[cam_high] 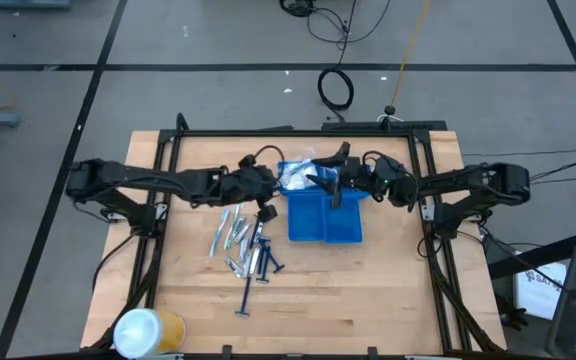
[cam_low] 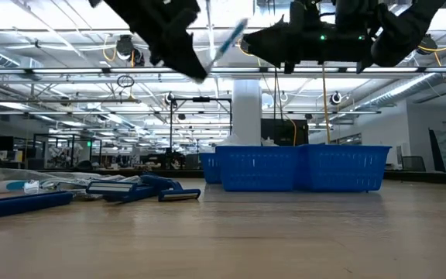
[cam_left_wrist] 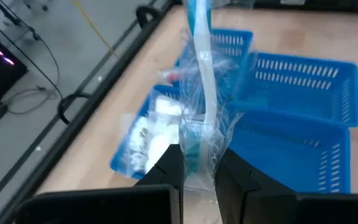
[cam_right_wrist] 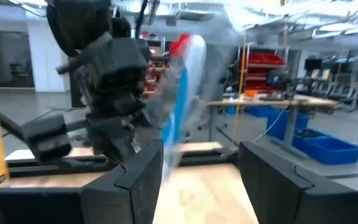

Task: Pick & Place Travel size toiletries
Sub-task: Put the blue toothbrush into the top right blue basket

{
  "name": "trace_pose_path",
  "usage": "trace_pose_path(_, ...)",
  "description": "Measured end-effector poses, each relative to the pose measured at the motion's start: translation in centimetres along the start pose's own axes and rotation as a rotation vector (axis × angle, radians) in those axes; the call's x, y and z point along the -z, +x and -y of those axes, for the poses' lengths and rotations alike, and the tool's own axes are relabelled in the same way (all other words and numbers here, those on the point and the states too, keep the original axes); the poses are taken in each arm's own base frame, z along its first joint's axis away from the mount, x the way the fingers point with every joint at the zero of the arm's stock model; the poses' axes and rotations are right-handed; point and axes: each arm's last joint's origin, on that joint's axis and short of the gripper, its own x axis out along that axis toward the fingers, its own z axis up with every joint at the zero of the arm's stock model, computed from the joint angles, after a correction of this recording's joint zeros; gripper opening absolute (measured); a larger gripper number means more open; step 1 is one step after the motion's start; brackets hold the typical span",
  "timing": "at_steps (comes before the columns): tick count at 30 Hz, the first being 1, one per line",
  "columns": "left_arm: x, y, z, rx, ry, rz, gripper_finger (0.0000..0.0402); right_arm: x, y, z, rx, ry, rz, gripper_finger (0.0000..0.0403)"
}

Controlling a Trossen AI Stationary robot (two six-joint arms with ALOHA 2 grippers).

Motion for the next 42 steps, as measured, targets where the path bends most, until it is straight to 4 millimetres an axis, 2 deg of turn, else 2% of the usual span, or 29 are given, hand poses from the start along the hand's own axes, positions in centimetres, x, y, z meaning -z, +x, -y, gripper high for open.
trace_pose_path(6,0.4,2.8,0.6,0.064,0.017,0.006,0.0042,0.6,0.8,-0.1,-0.066,0.05,-0.017,0.0196)
trace_pose_path(12,0.4,3.2,0.7,0.066,0.02,0.013,0.0042,1.0,0.9,-0.2,-0.089,0.058,-0.039,0.0185)
trace_pose_path(16,0.2,3.2,0.7,0.067,0.02,0.029,0.0042,1.0,0.9,-0.2,-0.089,0.057,-0.039,0.0133)
trace_pose_path(21,0.2,3.2,0.7,0.064,0.012,0.029,0.0056,0.9,0.9,-0.3,-0.126,0.028,-0.03,0.0027)
trace_pose_path(28,0.2,3.2,0.7,0.067,-0.037,0.035,0.009,0.8,0.8,-0.3,-0.144,0.027,-0.023,0.0014)
trace_pose_path(32,-0.3,3.0,0.4,0.068,-0.141,0.029,0.0131,1.1,0.8,0.3,-0.122,0.029,-0.059,0.0014)
trace_pose_path(36,-2.3,1.9,0.5,0.097,-0.159,0.057,0.0204,1.2,0.3,1.6,-0.066,0.03,-0.136,0.0014)
trace_pose_path(42,-3.6,0.8,0.4,0.059,-0.087,0.011,0.0294,-2.0,-0.9,3.1,-0.007,-0.004,-0.292,0.0014)
